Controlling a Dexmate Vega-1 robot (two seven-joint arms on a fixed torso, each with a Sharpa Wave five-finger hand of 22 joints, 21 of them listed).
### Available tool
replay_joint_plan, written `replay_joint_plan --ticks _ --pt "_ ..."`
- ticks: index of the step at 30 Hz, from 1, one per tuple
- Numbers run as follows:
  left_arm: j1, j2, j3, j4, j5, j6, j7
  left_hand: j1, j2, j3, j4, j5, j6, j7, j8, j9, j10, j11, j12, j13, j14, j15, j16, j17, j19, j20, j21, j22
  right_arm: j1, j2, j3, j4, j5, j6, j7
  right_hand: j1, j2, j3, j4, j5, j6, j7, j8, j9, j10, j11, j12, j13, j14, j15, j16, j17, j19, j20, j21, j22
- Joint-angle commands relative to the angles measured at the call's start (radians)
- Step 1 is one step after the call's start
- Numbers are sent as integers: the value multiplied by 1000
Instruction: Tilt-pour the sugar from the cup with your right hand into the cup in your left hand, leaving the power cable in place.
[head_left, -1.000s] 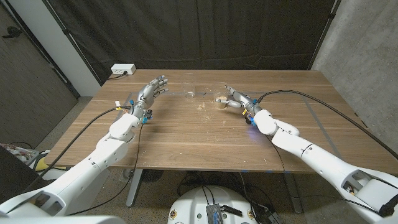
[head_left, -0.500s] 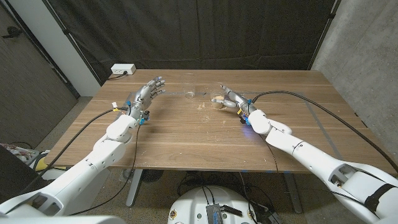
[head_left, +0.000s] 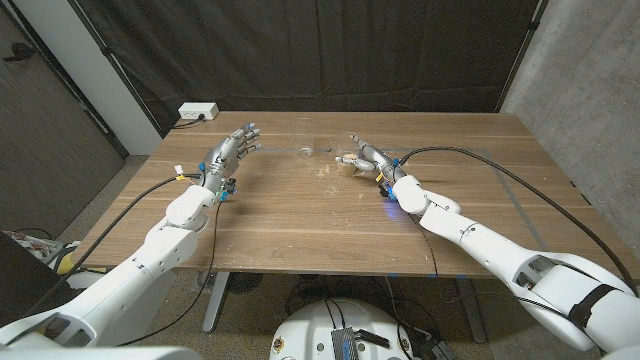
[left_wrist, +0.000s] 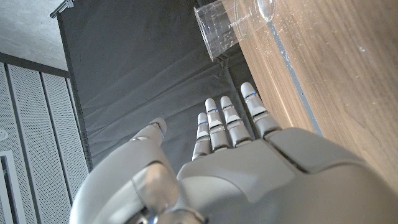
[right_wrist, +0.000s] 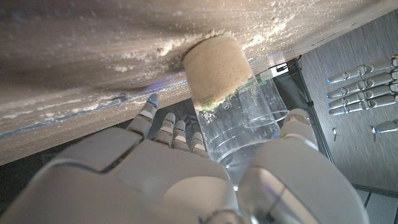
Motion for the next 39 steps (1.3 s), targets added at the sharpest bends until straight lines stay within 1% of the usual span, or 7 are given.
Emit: replay_joint_plan --ticks 1,6,9,15,30,32,39 --pt "-1 -3 -8 11 -2 -1 -7 -4 1 7 -3 2 12 -2 7 0 8 3 6 3 5 3 7 3 9 -3 -3 3 3 40 8 57 55 34 -35 19 9 8 -3 -4 -5 9 4 5 2 5 2 2 9 10 10 3 12 1 10 6" --pt "-8 -9 -6 21 4 -8 -9 -4 2 8 -3 2 12 -3 7 -1 9 3 6 3 7 1 8 4 12 -4 -2 3 -5 53 17 64 87 29 -38 27 17 12 -1 -7 6 16 10 6 17 10 11 4 26 5 16 4 27 -7 17 9" --pt "-13 -13 -5 27 3 -7 -14 -5 3 8 -3 2 11 -4 7 -2 10 2 6 3 7 1 8 5 13 -6 -1 4 -7 66 22 81 111 34 -41 39 31 20 0 -9 6 17 11 7 21 -11 15 7 35 0 20 7 38 -16 22 12" --pt "-21 -20 -4 39 5 -8 -17 -6 4 8 -2 2 12 -4 7 -4 11 1 6 3 11 -2 11 7 15 -9 0 4 -6 95 28 145 144 91 -72 53 68 37 8 -20 3 -8 18 14 31 -38 36 31 73 -56 42 28 65 -49 36 21" --pt "-56 -39 5 79 13 -2 -38 -10 6 8 0 2 13 -5 8 -8 15 2 7 3 23 -3 18 16 15 -11 0 6 39 201 18 415 181 327 -205 122 145 70 -2 -36 51 -22 58 49 88 -80 143 136 207 -154 139 123 156 -146 97 58" --pt "-59 -43 6 82 14 -4 -38 -11 7 8 0 2 13 -5 8 -9 16 0 7 3 24 -3 19 17 15 -11 0 6 51 219 17 467 189 368 -223 133 152 70 -3 -37 59 -26 65 57 95 -85 166 161 226 -169 161 148 170 -149 109 67" --pt "-65 -50 8 88 17 2 -37 -12 7 9 1 2 12 -7 8 -10 17 1 7 3 25 -5 21 20 14 -12 0 7 86 255 3 584 201 456 -266 213 167 56 -14 -38 133 -43 134 120 123 -119 295 309 289 -221 289 306 225 -209 162 109"
